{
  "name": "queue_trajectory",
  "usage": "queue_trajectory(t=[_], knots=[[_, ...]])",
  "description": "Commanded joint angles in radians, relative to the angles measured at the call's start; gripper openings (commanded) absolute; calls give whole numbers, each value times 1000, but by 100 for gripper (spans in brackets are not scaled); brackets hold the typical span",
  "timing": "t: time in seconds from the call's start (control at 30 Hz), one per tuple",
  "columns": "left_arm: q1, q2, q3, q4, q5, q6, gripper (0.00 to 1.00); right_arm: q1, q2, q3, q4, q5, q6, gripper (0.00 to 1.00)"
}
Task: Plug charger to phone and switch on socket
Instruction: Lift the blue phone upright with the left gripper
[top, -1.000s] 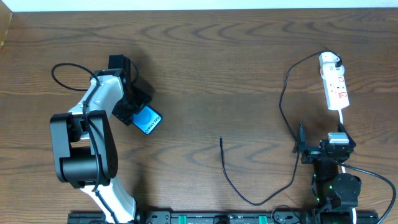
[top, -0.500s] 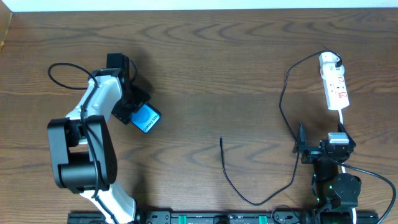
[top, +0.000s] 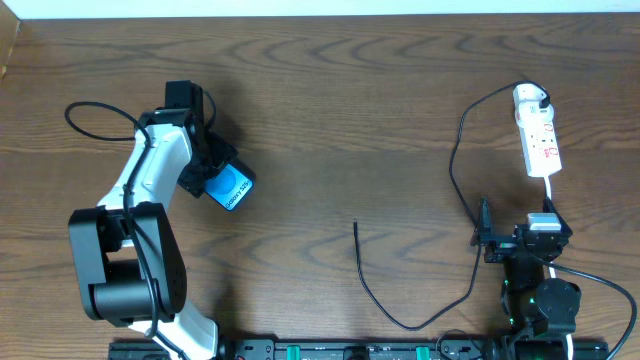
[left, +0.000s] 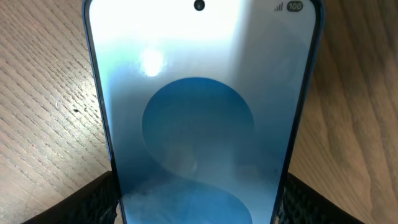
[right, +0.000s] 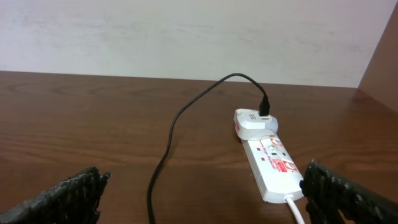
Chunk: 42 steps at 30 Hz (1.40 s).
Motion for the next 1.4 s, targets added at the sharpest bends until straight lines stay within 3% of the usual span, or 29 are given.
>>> queue_trajectory(t=[0.0,0.37,0.6,0.67,0.8,1.03,1.37], knots=[[-1,-69,-3,0,28,2,7,0,-6,-2,-3,-2,-12,99],[-1,-174,-3,60,388,89,7,0,-6,-2,-3,-2,-13,99],[-1,-181,-3,162,730,92,7,0,-6,-2,-3,-2,-12,99],[-1,-181,-3,239,901,72,7,0,-6,-2,-3,-2,-12,99],[-1,-181,-3,331,1039,-36,7,0,-6,-2,-3,-2,-12,99],[-1,-181,-3,474,1209,-334,7,0,-6,-2,-3,-2,-12,99],[-1,-181,-3,503,1280,-697,8,0,-6,-2,-3,-2,-12,99]])
